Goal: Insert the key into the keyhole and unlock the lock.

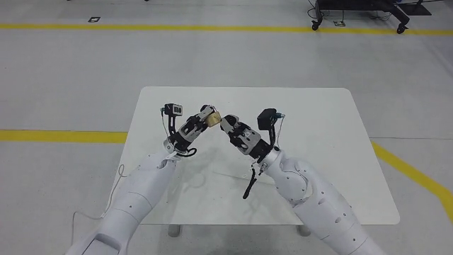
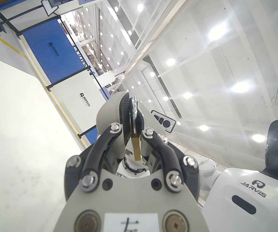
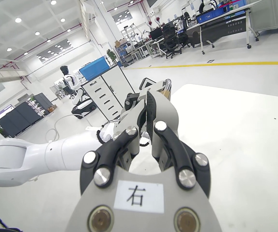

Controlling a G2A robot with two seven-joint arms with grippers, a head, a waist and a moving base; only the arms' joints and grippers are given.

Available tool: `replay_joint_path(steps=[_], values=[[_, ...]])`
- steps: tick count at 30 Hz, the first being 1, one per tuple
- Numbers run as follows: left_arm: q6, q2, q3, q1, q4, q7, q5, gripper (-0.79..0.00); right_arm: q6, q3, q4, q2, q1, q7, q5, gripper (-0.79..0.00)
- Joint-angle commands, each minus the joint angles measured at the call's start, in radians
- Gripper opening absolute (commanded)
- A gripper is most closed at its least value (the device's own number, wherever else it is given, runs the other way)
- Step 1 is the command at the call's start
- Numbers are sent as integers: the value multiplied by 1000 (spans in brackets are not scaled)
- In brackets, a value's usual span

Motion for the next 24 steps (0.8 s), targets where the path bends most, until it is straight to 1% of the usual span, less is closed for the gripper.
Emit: replay_joint_path(steps=[1,5,14,18,22,24], values=[[8,-1,-4,-3,6,-8,-12,-785,6,5,-4,0,-9,-18,-23,-785],[20,-3,-14,-4,9,-20,-21,-785,29,9,-2,1,-25,-26,-87,-785],[31,-6,-29,6,2,-26,-8,-785,30,8,12,-4,-27,-13,-105,-785],[35,-7,-37,10,-1,-24,-6,-785,53,5,13,-6,-32,0,-131,-785],[35,-8,-48,15,-9,-22,-2,-785,71,2,14,-9,-30,33,-127,-785],[36,-7,-54,17,-12,-22,0,-785,44,0,15,-11,-30,60,-76,-785]])
